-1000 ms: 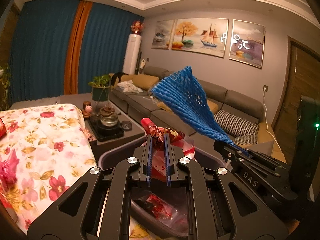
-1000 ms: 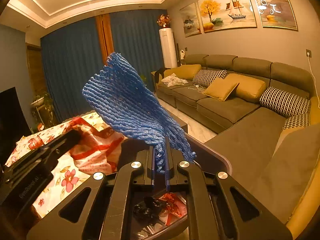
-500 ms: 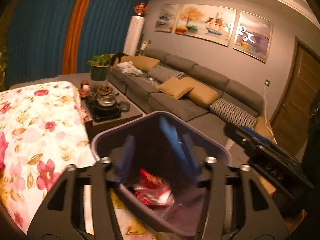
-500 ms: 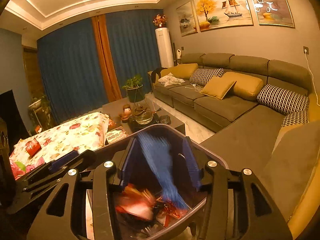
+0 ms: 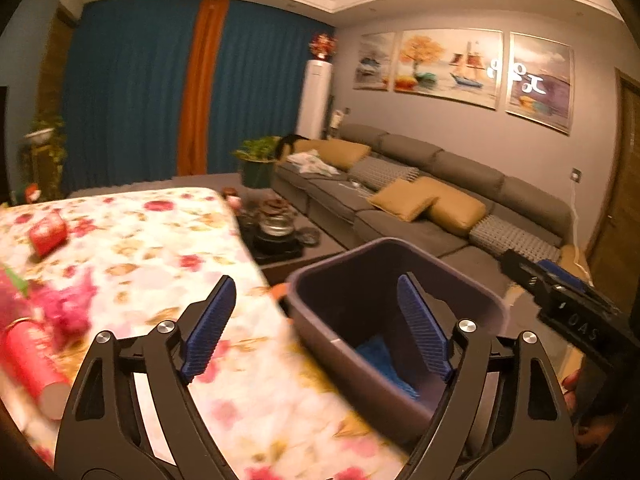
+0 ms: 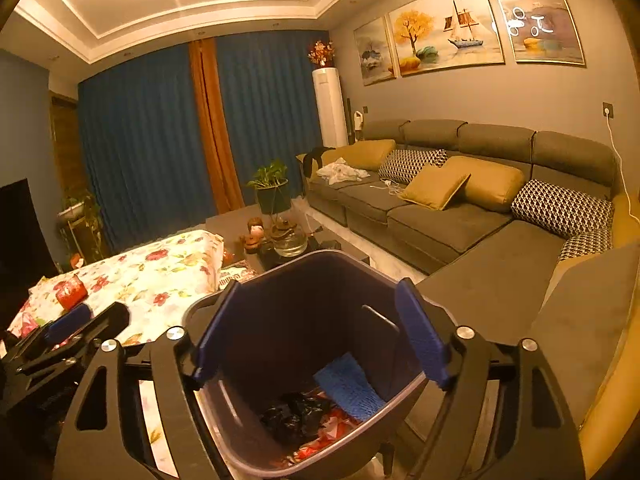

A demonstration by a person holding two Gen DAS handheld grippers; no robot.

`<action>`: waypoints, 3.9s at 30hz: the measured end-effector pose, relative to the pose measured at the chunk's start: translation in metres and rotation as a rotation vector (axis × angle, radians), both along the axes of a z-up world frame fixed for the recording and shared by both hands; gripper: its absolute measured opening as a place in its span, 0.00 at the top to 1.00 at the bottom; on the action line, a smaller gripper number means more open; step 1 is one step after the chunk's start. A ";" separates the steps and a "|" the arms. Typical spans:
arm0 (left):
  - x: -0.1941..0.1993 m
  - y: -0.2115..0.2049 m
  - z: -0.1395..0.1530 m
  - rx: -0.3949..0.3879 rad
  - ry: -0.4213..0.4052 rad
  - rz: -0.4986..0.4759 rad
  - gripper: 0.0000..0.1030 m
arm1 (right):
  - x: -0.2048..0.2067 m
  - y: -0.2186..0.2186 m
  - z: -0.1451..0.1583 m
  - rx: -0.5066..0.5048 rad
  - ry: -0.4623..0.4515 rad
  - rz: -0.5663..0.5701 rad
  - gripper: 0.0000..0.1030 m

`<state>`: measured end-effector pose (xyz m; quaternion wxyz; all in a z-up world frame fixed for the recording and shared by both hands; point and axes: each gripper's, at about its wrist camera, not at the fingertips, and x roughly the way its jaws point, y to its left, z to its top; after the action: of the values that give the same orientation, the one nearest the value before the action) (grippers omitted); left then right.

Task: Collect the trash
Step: 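Open both tools to drop the wrapper and net into the bin, then move both open tools back toward the paper cups on the bed, then grasp a white-orange paper cup rim with the right tool while the left tool grasps another cup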

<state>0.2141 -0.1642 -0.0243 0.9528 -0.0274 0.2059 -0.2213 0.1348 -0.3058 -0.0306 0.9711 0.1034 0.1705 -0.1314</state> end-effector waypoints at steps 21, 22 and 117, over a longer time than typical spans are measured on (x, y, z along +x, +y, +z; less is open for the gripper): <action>-0.091 0.226 -0.010 0.052 0.011 0.523 0.17 | -0.002 0.173 -0.014 -0.032 0.032 0.379 0.24; -0.097 0.239 -0.010 0.047 0.013 0.549 0.17 | 0.000 0.189 -0.017 -0.033 0.043 0.416 0.24; -0.082 0.325 -0.005 0.051 0.142 0.584 0.98 | -0.009 0.296 -0.003 0.016 0.029 0.876 0.97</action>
<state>0.1322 0.1607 -0.0297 0.9597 -0.0770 0.2610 0.0699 0.1255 -0.0103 -0.0332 0.9319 0.0270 0.2128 0.2926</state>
